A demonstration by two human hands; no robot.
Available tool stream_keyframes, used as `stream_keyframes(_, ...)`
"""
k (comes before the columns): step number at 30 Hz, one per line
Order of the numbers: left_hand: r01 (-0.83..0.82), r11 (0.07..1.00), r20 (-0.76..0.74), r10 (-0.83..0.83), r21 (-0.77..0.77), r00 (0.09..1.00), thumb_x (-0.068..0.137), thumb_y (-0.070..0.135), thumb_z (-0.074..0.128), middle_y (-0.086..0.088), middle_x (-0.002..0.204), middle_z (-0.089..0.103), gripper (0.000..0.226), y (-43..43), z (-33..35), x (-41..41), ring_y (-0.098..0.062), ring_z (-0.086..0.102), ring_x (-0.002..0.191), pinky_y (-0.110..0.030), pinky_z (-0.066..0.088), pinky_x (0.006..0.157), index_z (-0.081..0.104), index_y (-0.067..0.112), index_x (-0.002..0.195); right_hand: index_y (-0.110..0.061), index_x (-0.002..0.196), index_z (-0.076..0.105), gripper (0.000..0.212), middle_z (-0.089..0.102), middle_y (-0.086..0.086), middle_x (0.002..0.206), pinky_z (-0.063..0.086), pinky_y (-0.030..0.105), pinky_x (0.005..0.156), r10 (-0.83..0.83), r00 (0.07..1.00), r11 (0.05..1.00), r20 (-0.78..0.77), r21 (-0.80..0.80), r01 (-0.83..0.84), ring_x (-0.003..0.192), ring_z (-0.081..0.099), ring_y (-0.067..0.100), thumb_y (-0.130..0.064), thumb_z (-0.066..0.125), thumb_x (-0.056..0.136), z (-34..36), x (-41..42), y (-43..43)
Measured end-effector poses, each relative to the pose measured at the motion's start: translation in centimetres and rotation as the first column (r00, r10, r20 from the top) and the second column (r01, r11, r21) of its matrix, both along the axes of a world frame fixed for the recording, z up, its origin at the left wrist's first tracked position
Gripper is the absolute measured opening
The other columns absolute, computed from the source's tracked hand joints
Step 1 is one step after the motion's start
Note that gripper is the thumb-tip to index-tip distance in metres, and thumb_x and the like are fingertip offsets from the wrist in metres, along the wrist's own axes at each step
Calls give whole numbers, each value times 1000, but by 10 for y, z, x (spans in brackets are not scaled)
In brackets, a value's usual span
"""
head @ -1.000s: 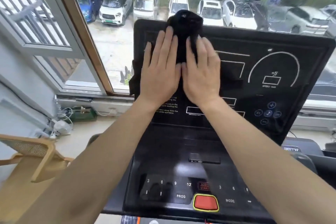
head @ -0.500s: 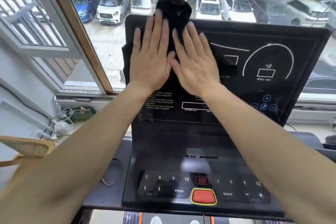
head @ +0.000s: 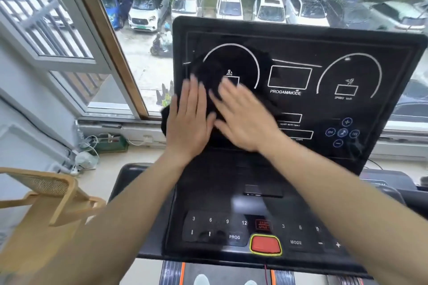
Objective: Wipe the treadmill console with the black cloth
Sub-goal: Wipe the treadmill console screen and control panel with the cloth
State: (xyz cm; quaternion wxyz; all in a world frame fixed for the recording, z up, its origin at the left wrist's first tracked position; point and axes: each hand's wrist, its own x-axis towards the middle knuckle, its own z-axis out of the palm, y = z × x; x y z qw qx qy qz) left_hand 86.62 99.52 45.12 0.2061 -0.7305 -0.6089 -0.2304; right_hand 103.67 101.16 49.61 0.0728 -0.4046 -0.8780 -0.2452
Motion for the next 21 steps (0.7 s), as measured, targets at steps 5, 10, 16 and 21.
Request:
stream_keyframes(5, -3, 994, 98, -8, 109, 995, 105, 38, 30, -22, 164, 13, 66, 53, 84, 13, -34, 10, 153, -47, 3, 123, 15, -1, 157, -6, 160, 13, 65, 11, 19, 167, 3, 42, 126, -96, 977, 989, -191, 89, 115, 156, 5, 29, -45, 22, 107, 67, 2, 41)
stream_keyframes(10, 142, 990, -8, -142, 0, 990, 104, 39, 38, -14, 165, -1, 71, 2, -3, 11, -27, -2, 154, -45, -4, 122, 6, 6, 158, -5, 158, 19, 69, 21, 22, 164, 1, 44, 125, -136, 968, 991, -211, -16, 136, 154, 9, 35, -38, 41, 102, -30, 15, -15)
stream_keyframes(16, 97, 988, -82, -107, -121, 991, 100, 40, 35, -14, 163, 7, 74, -47, -78, -3, -27, -8, 153, -43, -7, 122, 3, 1, 155, -3, 156, 24, 70, 28, 21, 161, -6, 42, 124, -63, 998, 987, -3, -148, 62, 153, 7, 33, -44, 36, 101, -92, 6, -59)
stream_keyframes(21, 27, 999, 3, -27, -25, 1000, 103, 36, 38, -25, 163, 11, 72, -3, -11, 17, -34, 4, 152, -46, -3, 121, 8, -4, 155, -3, 157, 23, 67, 23, 20, 164, 4, 43, 125, 5, 999, 1000, -41, 5, -5, 154, 12, 32, -44, 32, 104, -19, 15, -9)
